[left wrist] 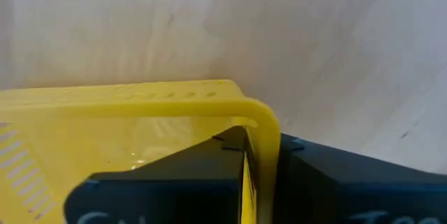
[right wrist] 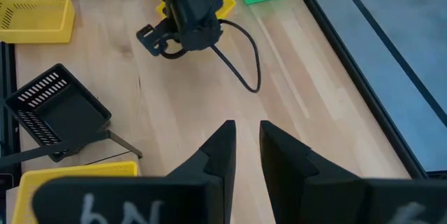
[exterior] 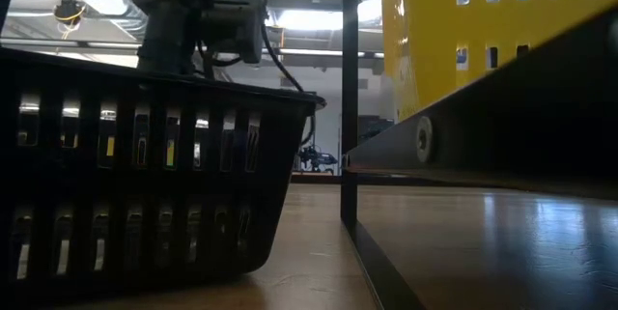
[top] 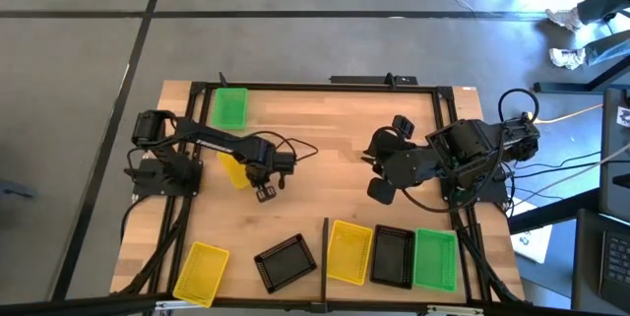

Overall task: Stack baskets on shelf by color
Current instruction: Stack the top yellow bin on top of the yellow bin on the shelf

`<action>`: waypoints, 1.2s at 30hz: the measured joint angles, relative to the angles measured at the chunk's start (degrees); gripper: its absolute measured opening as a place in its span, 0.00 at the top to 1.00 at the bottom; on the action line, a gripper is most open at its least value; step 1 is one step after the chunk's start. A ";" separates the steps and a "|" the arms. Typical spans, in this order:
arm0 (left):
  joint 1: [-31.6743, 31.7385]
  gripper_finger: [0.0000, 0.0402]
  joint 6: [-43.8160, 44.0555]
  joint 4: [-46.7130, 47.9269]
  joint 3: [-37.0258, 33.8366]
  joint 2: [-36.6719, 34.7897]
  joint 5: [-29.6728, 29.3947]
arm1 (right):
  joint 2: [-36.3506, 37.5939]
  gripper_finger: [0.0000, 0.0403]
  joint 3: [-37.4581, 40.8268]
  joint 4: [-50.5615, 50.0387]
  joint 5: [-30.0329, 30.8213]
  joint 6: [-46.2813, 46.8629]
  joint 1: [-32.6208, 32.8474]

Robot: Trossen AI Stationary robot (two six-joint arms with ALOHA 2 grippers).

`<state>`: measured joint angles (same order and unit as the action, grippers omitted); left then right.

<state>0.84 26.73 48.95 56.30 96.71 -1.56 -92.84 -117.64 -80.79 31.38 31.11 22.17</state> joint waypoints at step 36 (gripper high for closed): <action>7.89 1.00 -34.97 0.93 27.03 13.16 -5.25 | 0.00 0.84 0.00 0.36 0.04 -0.07 0.00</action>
<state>8.73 -8.24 49.88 83.33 109.86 -6.82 -92.84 -117.64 -80.42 31.42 31.05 22.17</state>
